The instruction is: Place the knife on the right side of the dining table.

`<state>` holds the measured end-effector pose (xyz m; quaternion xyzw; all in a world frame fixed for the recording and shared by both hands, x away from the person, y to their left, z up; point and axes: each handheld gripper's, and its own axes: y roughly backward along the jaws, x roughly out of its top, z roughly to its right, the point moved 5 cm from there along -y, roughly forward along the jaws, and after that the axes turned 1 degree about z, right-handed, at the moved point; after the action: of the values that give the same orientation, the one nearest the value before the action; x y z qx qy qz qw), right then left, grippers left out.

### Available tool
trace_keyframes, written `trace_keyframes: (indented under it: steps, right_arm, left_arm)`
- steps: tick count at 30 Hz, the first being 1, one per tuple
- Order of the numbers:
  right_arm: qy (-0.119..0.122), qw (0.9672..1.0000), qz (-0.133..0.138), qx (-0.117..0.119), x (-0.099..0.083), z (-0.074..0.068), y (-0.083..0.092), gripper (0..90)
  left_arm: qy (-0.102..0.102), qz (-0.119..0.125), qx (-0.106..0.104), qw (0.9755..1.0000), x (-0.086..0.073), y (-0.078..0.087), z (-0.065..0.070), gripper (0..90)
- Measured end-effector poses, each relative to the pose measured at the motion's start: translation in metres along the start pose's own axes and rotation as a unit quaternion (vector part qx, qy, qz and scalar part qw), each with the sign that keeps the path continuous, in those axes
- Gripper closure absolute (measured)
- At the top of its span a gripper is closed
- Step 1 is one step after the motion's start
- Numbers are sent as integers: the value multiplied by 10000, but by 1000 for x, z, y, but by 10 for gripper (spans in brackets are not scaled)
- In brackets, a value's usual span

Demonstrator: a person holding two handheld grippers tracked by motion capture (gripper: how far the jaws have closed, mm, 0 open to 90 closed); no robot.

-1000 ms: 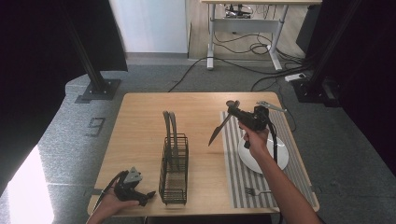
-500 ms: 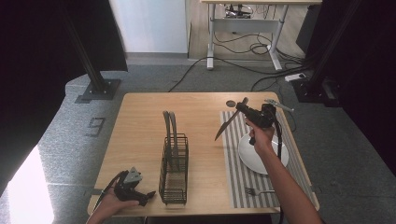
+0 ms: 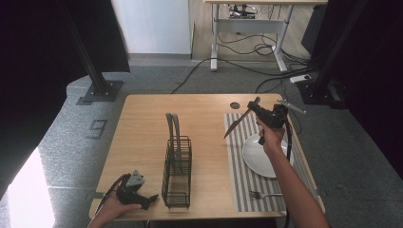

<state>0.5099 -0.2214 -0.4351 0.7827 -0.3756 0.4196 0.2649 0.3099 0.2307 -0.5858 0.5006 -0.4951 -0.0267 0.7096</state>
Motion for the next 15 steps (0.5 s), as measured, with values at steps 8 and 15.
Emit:
trace_keyframes:
  steps: [8,15]
  right_arm:
    - [-37,9999,117,-118,4,10,3,827]
    - [-78,9995,230,-206,9,17,5,827]
  left_arm:
    - [0,1,0,10000,0,0,0,0]
    - [0,1,-2,10000,0,0,0,0]
